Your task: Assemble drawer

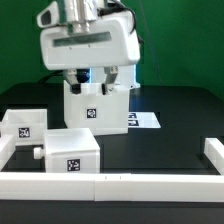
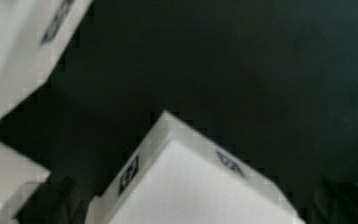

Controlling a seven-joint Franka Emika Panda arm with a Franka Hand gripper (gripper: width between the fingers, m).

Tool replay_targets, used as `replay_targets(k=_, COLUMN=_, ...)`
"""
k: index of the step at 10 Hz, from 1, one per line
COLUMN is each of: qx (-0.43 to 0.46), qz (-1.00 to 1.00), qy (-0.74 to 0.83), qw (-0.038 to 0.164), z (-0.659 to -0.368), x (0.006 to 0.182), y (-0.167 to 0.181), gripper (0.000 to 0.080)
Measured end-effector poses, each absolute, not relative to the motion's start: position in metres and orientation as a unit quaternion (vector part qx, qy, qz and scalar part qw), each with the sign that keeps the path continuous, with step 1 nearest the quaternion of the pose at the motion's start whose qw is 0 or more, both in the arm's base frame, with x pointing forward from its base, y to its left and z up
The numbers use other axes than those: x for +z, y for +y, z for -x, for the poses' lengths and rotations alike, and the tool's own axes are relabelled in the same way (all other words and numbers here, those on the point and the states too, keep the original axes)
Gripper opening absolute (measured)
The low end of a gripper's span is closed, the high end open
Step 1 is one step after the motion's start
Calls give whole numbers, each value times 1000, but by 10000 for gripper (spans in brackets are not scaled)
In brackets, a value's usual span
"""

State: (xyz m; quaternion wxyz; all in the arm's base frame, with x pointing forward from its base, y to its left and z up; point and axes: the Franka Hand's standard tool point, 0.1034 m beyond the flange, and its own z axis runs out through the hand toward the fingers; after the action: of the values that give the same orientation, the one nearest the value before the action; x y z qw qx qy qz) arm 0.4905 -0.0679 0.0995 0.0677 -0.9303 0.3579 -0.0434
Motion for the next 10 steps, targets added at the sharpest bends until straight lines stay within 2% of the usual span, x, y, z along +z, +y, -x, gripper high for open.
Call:
replay_targets(k=3, qx=-42, qz=918, qy=388, qw=75, z=-492, x=100, y=-67, gripper=649)
replay_targets(k=4, qx=-18, qz=909, qy=410, qw=77, z=-486, x=101, y=-64, gripper=649)
replay_targets(k=6, qx=72, qz=874, qy=474, qw=71, z=-470, x=118, y=-56, gripper=649)
replay_targets(k=7, qx=95, qz=869, qy=481, qw=69, z=-463, x=117, y=-51, gripper=649)
replay_targets(k=10, qx=83, qz=870, qy=481, qw=68, z=-460, x=111, y=-53, gripper=649)
